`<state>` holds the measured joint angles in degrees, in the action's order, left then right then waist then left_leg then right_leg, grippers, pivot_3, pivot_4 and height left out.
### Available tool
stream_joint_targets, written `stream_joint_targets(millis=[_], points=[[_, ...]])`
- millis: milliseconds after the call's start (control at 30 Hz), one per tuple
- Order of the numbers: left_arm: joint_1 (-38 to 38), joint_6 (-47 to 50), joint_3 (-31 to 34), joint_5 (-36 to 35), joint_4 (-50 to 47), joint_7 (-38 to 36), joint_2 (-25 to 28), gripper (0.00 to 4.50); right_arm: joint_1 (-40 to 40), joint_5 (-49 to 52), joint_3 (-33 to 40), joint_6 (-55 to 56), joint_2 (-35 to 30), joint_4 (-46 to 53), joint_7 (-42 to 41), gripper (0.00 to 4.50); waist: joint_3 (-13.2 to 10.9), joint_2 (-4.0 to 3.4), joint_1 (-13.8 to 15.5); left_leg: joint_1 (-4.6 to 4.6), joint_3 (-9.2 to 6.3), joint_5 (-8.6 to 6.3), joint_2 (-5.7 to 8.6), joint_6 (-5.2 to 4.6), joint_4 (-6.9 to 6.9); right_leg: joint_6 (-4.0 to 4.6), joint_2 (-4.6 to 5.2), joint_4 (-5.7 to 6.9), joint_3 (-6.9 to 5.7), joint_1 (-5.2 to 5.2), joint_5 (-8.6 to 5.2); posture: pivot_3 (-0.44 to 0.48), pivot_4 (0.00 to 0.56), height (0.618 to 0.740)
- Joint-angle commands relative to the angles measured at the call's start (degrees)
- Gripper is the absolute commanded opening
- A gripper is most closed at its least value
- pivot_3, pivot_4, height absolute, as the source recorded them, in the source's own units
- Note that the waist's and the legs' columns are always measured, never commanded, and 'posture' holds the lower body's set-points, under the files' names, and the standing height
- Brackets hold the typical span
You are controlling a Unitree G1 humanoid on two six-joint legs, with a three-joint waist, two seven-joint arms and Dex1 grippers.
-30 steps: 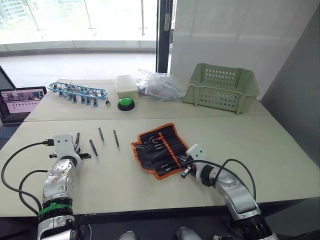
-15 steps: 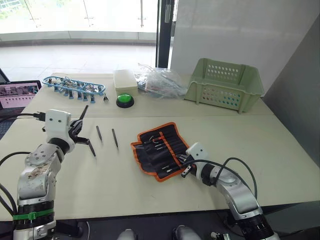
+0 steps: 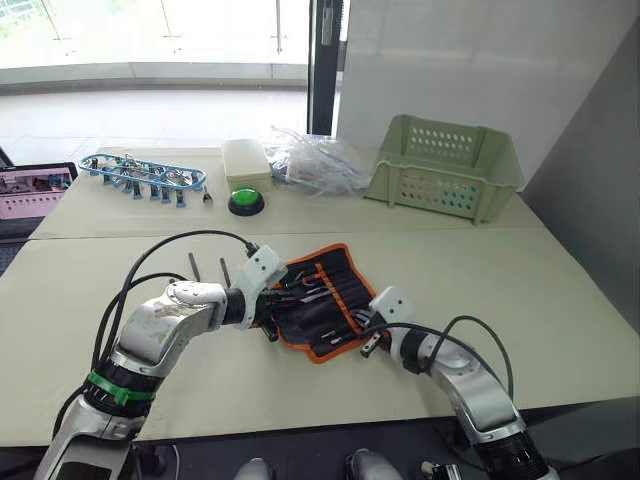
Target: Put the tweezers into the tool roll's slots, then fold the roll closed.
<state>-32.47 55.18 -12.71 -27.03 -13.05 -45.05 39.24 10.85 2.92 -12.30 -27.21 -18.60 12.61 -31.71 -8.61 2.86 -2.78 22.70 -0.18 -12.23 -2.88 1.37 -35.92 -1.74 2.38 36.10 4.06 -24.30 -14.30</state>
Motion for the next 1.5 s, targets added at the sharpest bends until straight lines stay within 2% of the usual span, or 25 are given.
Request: stream_joint_targets(millis=[33,233,900,1200,1333,1500], points=[[-2.34,0.50,-2.21,1.67,-0.74,-2.82,2.63,0.05,-2.34,-0.99,-2.61,-3.01,0.01,-0.59,0.71,0.00,-0.01,-0.01,0.09,0.00,-0.01,-0.01,0.00,-0.01,0.02,0.02,0.00,0.02,-0.01,-0.01,-0.02,0.000,0.150,0.725],[-5.56,-1.88,-5.25,5.59,3.44,-3.80,2.14,0.05,-4.12,-1.19,-3.29,-3.89,0.98,1.33,2.63,0.00,-0.01,-0.01,0.30,0.06,-0.02,-0.02,0.02,-0.03,-0.05,0.00,0.01,0.00,-0.02,0.01,-0.05,0.000,0.150,0.725],[-9.38,-11.37,-12.18,17.73,11.23,-6.17,-3.58,0.05,-5.05,-1.66,-3.91,-5.24,1.69,2.35,3.87,0.00,0.01,-0.01,0.37,0.04,-0.02,-0.02,0.03,-0.04,-0.16,0.00,0.00,0.13,-0.02,0.05,-0.04,0.000,0.150,0.725],[-11.72,-18.31,-14.14,23.18,17.37,-5.76,-9.46,0.05,-4.93,-1.78,-4.20,-5.55,2.18,2.62,4.23,0.00,0.02,-0.01,0.46,0.02,-0.03,-0.02,0.04,-0.04,-0.37,-0.02,0.00,0.33,-0.01,0.10,-0.04,0.000,0.150,0.725],[-11.17,-21.14,-13.43,23.23,19.53,-5.89,-13.22,0.05,-4.79,-1.77,-4.48,-5.95,2.11,2.82,4.21,0.00,0.03,-0.01,0.65,0.00,-0.04,-0.02,0.05,-0.04,-0.47,-0.03,0.00,0.57,0.00,0.09,-0.05,0.000,0.150,0.725],[-11.67,-28.06,-13.06,26.00,27.90,-3.17,-18.23,0.05,-4.72,-2.12,-4.95,-6.29,1.96,2.65,4.12,0.00,0.04,-0.03,0.74,-0.03,-0.05,-0.02,0.06,-0.04,-0.65,-0.05,0.01,0.66,0.00,0.16,-0.06,0.000,0.150,0.725]])
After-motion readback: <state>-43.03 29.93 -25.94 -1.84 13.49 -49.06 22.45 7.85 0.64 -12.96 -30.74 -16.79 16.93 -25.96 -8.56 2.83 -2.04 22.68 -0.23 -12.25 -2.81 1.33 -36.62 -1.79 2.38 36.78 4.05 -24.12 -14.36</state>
